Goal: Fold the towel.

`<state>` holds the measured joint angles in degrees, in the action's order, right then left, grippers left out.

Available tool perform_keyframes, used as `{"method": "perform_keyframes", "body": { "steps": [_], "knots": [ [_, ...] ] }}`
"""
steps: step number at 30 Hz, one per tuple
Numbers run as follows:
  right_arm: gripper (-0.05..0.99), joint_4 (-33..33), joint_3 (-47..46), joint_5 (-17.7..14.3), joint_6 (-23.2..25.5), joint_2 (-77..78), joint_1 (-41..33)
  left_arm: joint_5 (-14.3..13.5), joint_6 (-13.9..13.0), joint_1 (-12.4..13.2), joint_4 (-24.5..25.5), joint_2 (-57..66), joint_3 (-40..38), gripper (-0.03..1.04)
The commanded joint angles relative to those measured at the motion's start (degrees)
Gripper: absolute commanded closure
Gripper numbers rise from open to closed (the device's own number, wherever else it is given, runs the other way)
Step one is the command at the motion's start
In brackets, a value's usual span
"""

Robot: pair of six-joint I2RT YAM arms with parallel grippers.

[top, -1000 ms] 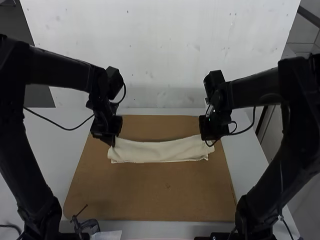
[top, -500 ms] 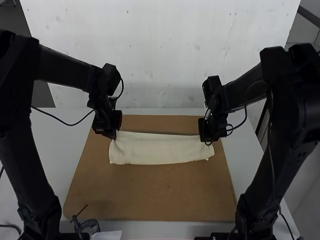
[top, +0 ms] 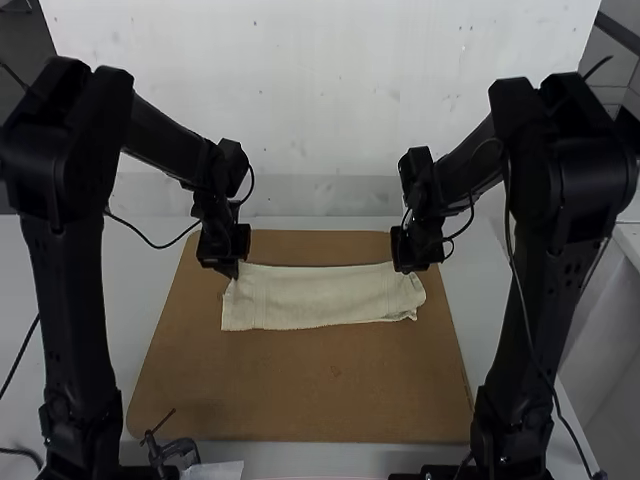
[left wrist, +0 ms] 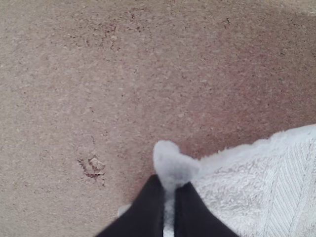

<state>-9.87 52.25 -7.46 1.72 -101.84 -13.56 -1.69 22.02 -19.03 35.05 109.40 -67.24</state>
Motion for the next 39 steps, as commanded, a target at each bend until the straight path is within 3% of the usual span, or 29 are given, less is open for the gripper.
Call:
{"method": "perform_keyframes", "body": {
  "steps": [1,2,3,4,6,8,19,27,29,36,39],
  "knots": [
    [0.88,1.87,1.45,-1.41,0.48,-1.78,1.78,-0.68,1.09,0.31,0.11,1.69,-2.54,0.94],
    [0.71,2.84,1.28,-1.24,0.66,-1.96,2.14,-0.59,1.80,0.31,0.28,2.04,-2.72,0.82],
    [0.51,2.93,1.36,-0.97,1.36,-2.04,2.49,-0.06,1.97,0.48,0.55,2.39,-2.81,0.63],
    [0.38,2.93,1.54,-0.45,1.98,-1.96,2.93,0.55,2.06,0.75,0.90,2.39,-2.98,0.46],
    [0.22,2.75,1.89,1.49,3.47,-1.17,3.89,1.69,2.06,1.80,1.25,2.30,-2.98,0.11],
    [0.14,2.66,1.98,2.98,4.70,-0.20,4.42,1.87,2.06,2.68,1.78,1.69,-3.07,0.00],
    [0.14,-9.20,2.33,11.51,10.33,2.53,5.74,3.10,1.45,7.16,3.18,-10.00,-2.28,0.00],
    [0.14,-10.35,4.18,12.91,12.00,-5.03,7.32,3.10,1.62,7.25,3.45,-11.85,-1.49,0.00],
    [0.22,-11.14,4.97,13.09,12.26,-7.23,7.23,3.19,1.62,7.51,3.45,-12.37,-1.49,0.00],
    [0.89,-11.66,5.58,12.30,12.43,-10.66,4.69,3.63,1.53,8.66,3.80,-13.60,-1.31,0.00],
    [0.92,-12.72,5.85,12.12,12.43,-10.57,4.42,3.72,1.45,8.66,4.15,-13.96,-1.05,0.00]
  ]
}}
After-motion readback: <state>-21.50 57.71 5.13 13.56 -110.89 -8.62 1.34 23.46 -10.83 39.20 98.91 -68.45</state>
